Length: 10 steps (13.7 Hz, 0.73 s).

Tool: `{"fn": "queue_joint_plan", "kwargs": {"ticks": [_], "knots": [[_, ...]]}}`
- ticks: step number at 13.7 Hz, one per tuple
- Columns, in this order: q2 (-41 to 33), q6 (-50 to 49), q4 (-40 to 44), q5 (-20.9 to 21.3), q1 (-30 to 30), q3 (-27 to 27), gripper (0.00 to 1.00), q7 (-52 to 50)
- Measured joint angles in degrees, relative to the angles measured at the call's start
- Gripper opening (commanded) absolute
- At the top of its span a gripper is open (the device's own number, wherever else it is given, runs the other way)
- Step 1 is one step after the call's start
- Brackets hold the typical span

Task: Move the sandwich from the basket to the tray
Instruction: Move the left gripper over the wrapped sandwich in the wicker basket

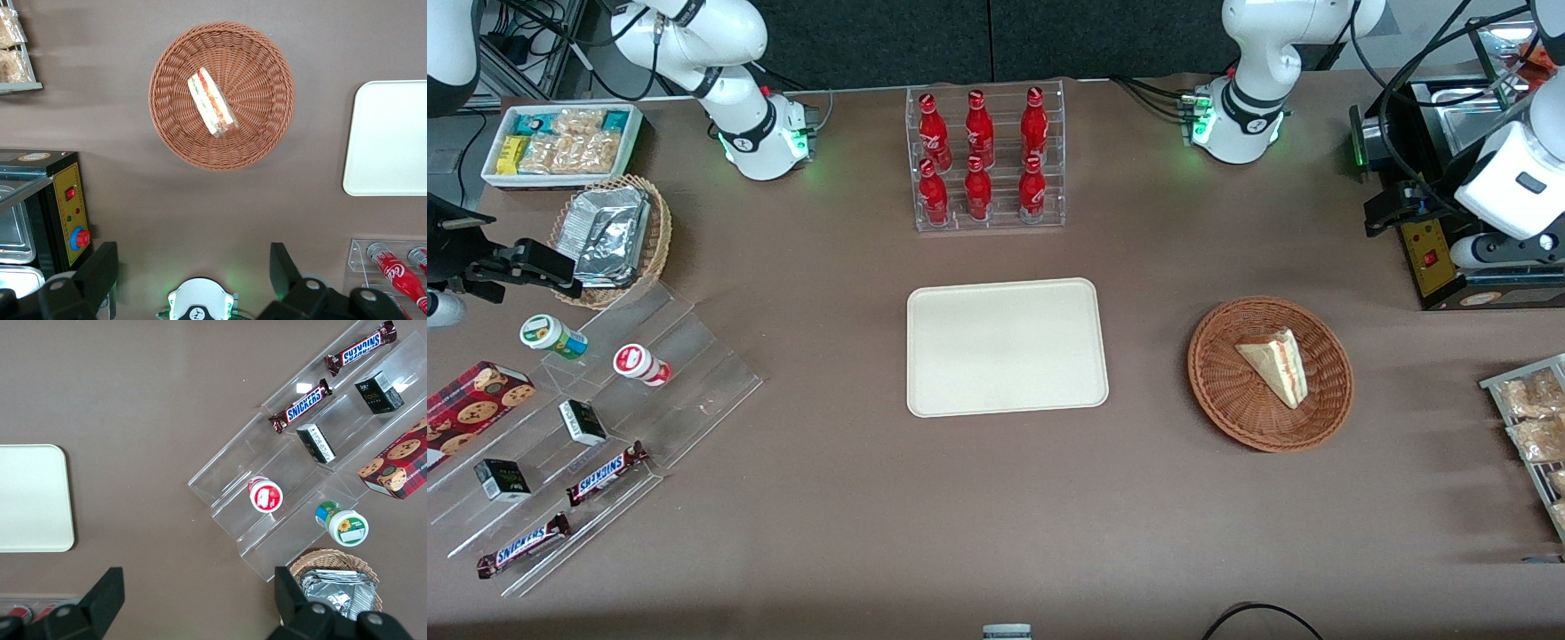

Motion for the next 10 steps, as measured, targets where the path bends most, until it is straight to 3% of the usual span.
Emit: {"fn": "queue_joint_plan", "kwargs": {"ticks": [5,10], "knots": [[0.3,0.3,-1.9,0.0,0.3,0.5,1.00,0.0],[0.7,10.4,-13.2,0.0,0.9,0.9,1.00,-0.1]]}}
